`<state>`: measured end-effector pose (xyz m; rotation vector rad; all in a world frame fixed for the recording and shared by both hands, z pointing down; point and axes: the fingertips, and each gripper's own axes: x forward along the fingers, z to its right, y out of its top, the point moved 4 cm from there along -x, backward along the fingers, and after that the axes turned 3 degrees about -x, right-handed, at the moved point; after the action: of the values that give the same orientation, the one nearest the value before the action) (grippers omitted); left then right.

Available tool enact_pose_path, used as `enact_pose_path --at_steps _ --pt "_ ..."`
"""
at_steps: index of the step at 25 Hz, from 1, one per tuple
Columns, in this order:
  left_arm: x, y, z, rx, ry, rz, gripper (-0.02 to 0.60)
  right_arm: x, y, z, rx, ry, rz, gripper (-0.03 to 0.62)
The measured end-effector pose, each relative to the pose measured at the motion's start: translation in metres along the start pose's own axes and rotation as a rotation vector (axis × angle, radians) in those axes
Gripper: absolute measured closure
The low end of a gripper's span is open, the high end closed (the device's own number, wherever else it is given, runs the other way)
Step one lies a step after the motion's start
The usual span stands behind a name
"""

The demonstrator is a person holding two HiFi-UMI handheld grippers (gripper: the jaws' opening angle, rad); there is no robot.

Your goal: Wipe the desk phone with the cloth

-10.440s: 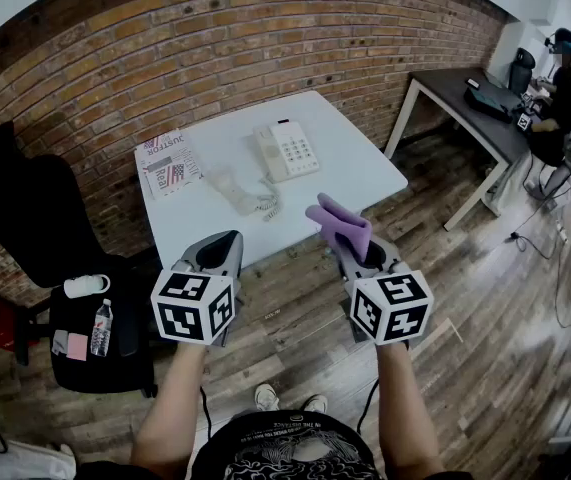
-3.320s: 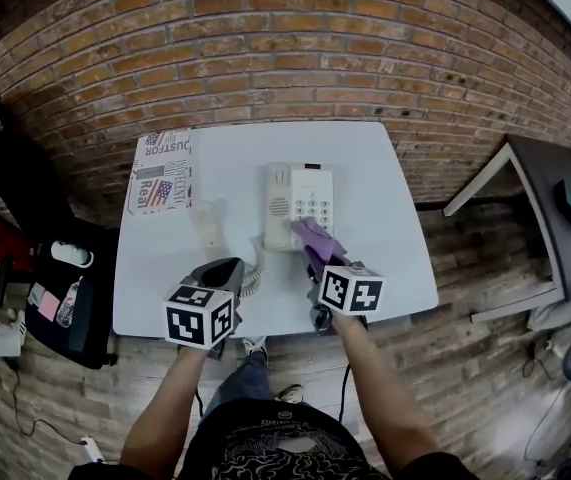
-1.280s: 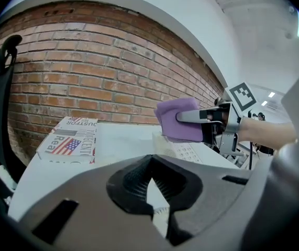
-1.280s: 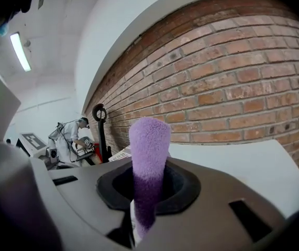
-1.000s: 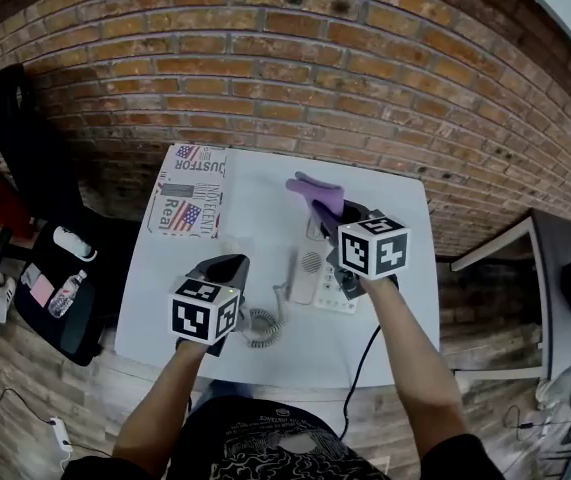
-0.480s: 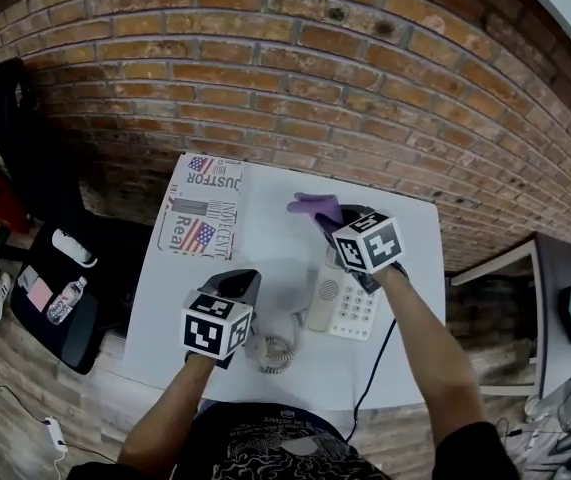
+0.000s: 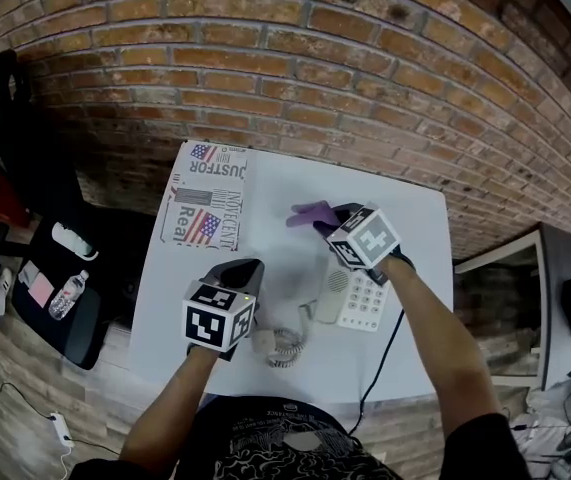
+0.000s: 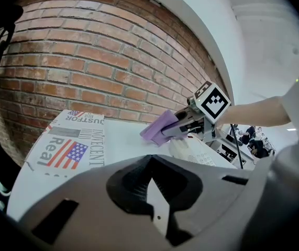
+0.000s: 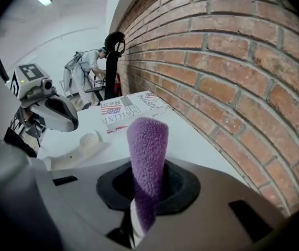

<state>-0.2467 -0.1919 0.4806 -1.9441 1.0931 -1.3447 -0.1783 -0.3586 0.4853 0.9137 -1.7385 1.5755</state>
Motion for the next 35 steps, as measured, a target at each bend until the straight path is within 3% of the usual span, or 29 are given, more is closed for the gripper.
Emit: enact_pose_path --at_steps 35 --pt "-0.057 -0.060 0.053 0.004 0.075 0.014 0.575 -0.010 -0.053 -0.121 -0.036 0.121 0.030 0.549"
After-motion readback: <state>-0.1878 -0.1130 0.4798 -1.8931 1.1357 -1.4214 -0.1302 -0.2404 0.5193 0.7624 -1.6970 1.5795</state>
